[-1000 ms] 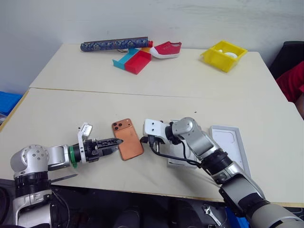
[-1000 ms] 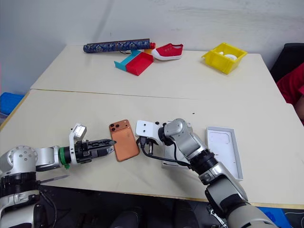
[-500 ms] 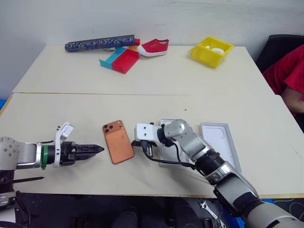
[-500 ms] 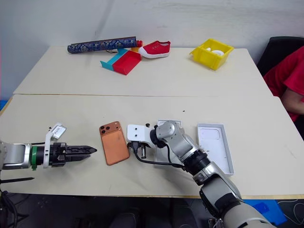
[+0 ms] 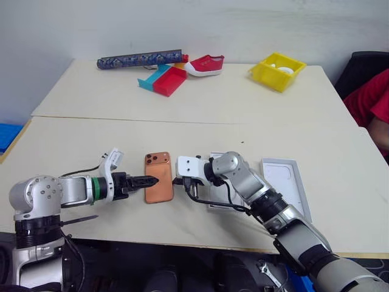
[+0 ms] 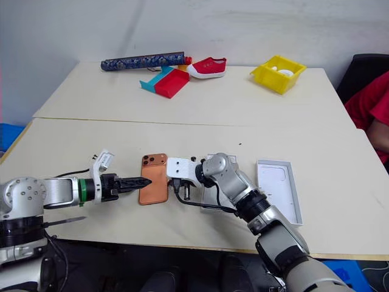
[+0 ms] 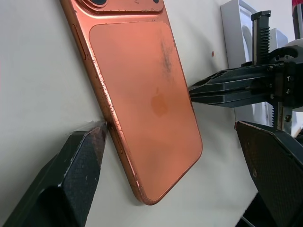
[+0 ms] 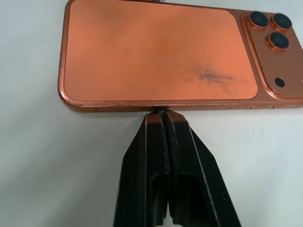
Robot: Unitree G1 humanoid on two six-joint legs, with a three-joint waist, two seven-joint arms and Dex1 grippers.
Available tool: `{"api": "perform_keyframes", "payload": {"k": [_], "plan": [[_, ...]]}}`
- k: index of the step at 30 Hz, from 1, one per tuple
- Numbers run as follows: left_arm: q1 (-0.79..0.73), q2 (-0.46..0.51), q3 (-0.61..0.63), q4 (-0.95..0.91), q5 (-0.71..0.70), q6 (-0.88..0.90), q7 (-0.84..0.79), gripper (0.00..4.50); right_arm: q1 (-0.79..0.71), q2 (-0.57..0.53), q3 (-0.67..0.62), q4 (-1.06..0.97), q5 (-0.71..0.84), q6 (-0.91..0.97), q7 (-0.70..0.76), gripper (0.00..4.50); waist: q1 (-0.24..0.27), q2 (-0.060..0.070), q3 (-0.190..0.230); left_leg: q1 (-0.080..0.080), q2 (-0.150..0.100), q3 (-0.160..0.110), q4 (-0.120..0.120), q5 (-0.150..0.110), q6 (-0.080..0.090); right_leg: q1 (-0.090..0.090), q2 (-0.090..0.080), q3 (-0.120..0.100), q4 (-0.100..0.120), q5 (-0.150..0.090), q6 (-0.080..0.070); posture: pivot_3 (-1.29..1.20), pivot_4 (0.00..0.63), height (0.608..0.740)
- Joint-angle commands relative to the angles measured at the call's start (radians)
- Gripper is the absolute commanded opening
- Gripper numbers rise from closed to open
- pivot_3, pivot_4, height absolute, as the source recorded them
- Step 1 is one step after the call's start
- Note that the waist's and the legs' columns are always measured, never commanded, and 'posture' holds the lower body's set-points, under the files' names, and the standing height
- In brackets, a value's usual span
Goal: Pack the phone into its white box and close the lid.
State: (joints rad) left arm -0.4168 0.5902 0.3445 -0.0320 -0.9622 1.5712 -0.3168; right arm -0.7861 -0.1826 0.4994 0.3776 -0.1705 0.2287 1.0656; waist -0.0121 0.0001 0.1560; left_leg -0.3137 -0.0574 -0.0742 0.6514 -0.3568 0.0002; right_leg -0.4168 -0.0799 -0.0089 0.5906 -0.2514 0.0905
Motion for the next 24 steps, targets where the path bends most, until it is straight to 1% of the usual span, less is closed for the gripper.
{"api": "perform_keyframes", "payload": {"k": [1, 4, 6, 8, 12, 18, 22, 24], "plan": [[0.063, -0.060, -0.073, 0.050, -0.191, 0.043, -0.025, 4.50, 0.006, 0.029, 0.021, -0.042, 0.025, 0.009, 0.024, 0.05, 0.003, 0.000, 0.000, 0.001, 0.000, -0.001, 0.000, 0.000, 0.000, 0.001, 0.000, 0.000, 0.000, 0.000, 0.000, 0.00, 0.150, 0.740], [0.071, -0.032, -0.051, 0.100, -0.302, 0.043, -0.065, 4.50, 0.012, 0.023, 0.022, -0.046, 0.022, 0.009, 0.030, 0.05, 0.004, -0.001, 0.000, 0.003, 0.000, -0.001, -0.002, 0.000, 0.002, 0.003, 0.000, 0.000, -0.002, 0.000, 0.000, 0.00, 0.150, 0.740], [0.061, -0.022, -0.033, 0.146, -0.341, 0.043, -0.064, 4.50, 0.013, 0.021, 0.022, -0.047, 0.022, 0.010, 0.032, 0.05, -0.002, -0.007, -0.002, -0.006, 0.000, -0.002, -0.001, 0.001, 0.004, -0.006, 0.001, -0.001, 0.001, 0.000, 0.000, 0.00, 0.150, 0.740], [0.047, -0.020, -0.017, 0.185, -0.366, 0.043, -0.053, 4.50, 0.011, 0.020, 0.021, -0.048, 0.024, 0.012, 0.031, 0.05, -0.007, -0.007, -0.001, -0.012, 0.001, -0.002, -0.001, 0.000, 0.003, -0.012, 0.002, -0.001, 0.003, 0.000, 0.000, 0.00, 0.150, 0.740], [0.037, -0.005, -0.020, 0.210, -0.347, 0.043, -0.028, 4.50, 0.006, 0.019, 0.019, -0.042, 0.026, 0.010, 0.025, 0.05, -0.015, -0.006, -0.001, -0.016, 0.001, -0.002, 0.000, 0.001, 0.003, -0.016, 0.002, -0.002, 0.002, 0.000, -0.001, 0.00, 0.150, 0.740], [0.036, 0.018, -0.004, 0.229, -0.349, 0.043, -0.030, 4.50, 0.017, 0.005, 0.019, -0.045, 0.024, 0.002, 0.022, 0.05, -0.017, -0.006, -0.001, -0.017, 0.001, -0.002, 0.000, 0.001, 0.002, -0.016, 0.002, -0.002, 0.001, 0.000, -0.001, 0.00, 0.150, 0.740], [0.021, 0.014, 0.022, 0.263, -0.355, 0.043, -0.026, 4.50, 0.027, -0.003, 0.018, -0.056, 0.022, 0.004, 0.019, 0.05, -0.017, -0.006, -0.001, -0.017, 0.001, -0.002, 0.000, 0.001, 0.002, -0.016, 0.002, -0.002, 0.001, 0.000, -0.001, 0.00, 0.150, 0.740], [0.014, 0.007, 0.035, 0.272, -0.348, 0.043, -0.014, 4.12, 0.031, -0.008, 0.017, -0.061, 0.022, 0.005, 0.017, 0.00, -0.016, -0.006, -0.001, -0.018, 0.001, -0.002, 0.000, 0.001, 0.002, -0.017, 0.002, -0.002, 0.001, 0.000, -0.001, 0.00, 0.150, 0.740]]}}
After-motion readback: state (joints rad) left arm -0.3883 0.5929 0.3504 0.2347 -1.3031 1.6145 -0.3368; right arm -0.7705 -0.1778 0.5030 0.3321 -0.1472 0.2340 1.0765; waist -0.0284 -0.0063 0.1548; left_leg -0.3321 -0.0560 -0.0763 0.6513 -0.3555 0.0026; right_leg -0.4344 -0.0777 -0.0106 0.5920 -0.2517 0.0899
